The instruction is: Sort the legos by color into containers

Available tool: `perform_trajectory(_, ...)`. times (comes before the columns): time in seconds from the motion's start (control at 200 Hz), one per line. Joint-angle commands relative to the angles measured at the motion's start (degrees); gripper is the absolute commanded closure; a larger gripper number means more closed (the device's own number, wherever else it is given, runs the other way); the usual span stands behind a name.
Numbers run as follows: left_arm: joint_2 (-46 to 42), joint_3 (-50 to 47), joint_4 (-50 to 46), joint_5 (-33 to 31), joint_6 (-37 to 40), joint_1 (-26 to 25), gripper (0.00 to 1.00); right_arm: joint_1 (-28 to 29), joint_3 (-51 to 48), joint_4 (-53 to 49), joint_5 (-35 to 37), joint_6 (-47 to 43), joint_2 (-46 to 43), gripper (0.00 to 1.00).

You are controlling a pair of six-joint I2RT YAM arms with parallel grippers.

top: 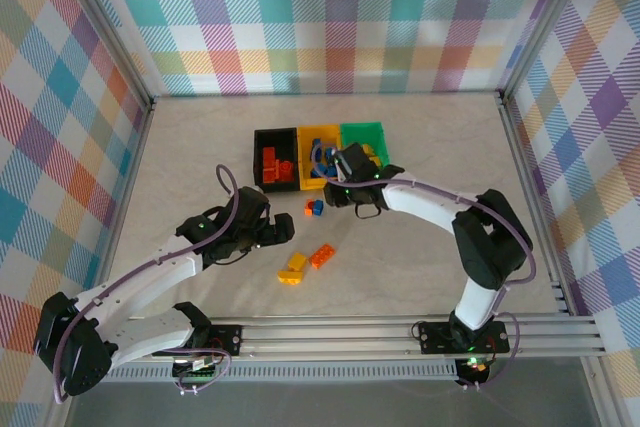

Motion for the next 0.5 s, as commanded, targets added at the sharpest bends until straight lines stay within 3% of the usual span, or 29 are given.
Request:
perform_trajectory(0.0, -0.8, 0.6, -2.7, 1.1, 1.3, 0.7, 0.0, -2.5, 7.4, -2.6, -1.0, -0.7, 5.7, 0.67)
perform_trajectory(0.2, 0.3, 0.8, -3.4, 2.6, 2.4, 0.7, 0.0, -4.3, 22.3, -7.5, -0.6, -1.2, 17.0, 0.62)
perform_trajectory(0.285, 1.3, 1.1, -3.7, 2.9, 2.8, 0.7, 0.0, -4.9, 27.3, -9.9, -1.2, -1.0, 20.3, 0.46)
perform_trajectory(0.34, 1.7, 1.4, -3.6, 2.9, 3.1, 0.7, 0.0, -5.0, 27.8, -9.7, -1.5, -1.2, 20.3, 0.41)
perform_trajectory(0.495, 3.8, 3.3, -2.6, 3.9, 4.8, 0.9, 0.0, -4.9, 22.8, -7.4, -2.3, -1.5, 14.2, 0.39)
